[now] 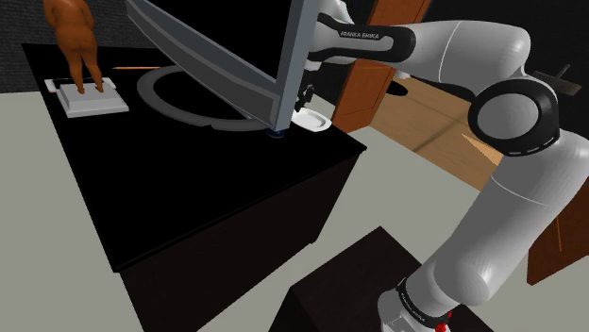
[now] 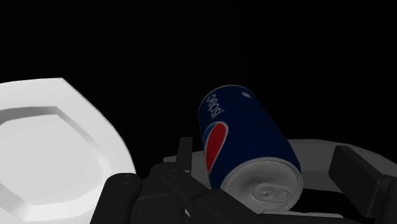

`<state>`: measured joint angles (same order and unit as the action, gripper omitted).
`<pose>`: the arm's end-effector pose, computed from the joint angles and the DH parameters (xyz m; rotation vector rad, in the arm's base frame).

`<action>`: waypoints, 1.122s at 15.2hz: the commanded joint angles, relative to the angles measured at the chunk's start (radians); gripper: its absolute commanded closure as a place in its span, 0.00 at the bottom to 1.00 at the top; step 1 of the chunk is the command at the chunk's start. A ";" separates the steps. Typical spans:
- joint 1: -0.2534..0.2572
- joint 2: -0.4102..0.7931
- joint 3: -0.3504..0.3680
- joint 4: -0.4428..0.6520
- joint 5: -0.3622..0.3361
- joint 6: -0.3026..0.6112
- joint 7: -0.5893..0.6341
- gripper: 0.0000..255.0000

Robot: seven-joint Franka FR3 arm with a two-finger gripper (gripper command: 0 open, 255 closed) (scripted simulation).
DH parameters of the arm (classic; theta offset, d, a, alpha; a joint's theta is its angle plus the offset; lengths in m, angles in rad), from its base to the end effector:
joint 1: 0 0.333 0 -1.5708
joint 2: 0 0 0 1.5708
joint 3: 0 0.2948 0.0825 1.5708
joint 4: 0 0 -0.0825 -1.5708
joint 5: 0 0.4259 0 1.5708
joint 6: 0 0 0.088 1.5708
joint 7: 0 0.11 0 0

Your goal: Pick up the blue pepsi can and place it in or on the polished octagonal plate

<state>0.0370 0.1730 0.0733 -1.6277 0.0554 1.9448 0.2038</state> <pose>0.6642 0.0747 0.4967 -3.0429 0.1706 -0.2022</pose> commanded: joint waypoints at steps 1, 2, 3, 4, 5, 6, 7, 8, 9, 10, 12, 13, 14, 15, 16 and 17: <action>0.001 0.009 0.000 -0.016 0.000 0.025 0.000 0.00; 0.001 0.012 0.001 -0.025 0.000 0.037 0.000 0.00; 0.001 0.016 0.001 -0.033 0.000 0.050 0.000 0.00; 0.002 0.022 0.001 -0.046 0.000 0.068 0.000 0.00; 0.002 0.022 0.001 -0.046 0.000 0.068 0.000 0.00; 0.002 0.022 0.001 -0.046 0.000 0.068 0.000 0.00; 0.002 0.022 0.001 -0.046 0.000 0.068 0.000 0.00; 0.002 0.022 0.001 -0.046 0.000 0.068 0.000 0.00; 0.002 0.022 0.001 -0.046 0.000 0.068 0.000 0.00; 0.002 0.022 0.001 -0.046 0.000 0.068 0.000 0.00; 0.002 0.022 0.001 -0.046 0.000 0.068 0.000 0.00; 0.002 0.022 0.001 -0.046 0.000 0.068 0.000 1.00; 0.002 0.022 0.001 -0.046 0.000 0.068 0.000 1.00; 0.002 0.022 0.001 -0.046 0.000 0.068 0.000 1.00; 0.002 0.022 0.001 -0.045 0.000 0.068 0.000 1.00; 0.002 0.022 0.001 -0.046 0.000 0.068 0.000 1.00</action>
<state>0.0395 0.1939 0.0747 -1.6726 0.0555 2.0130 0.2039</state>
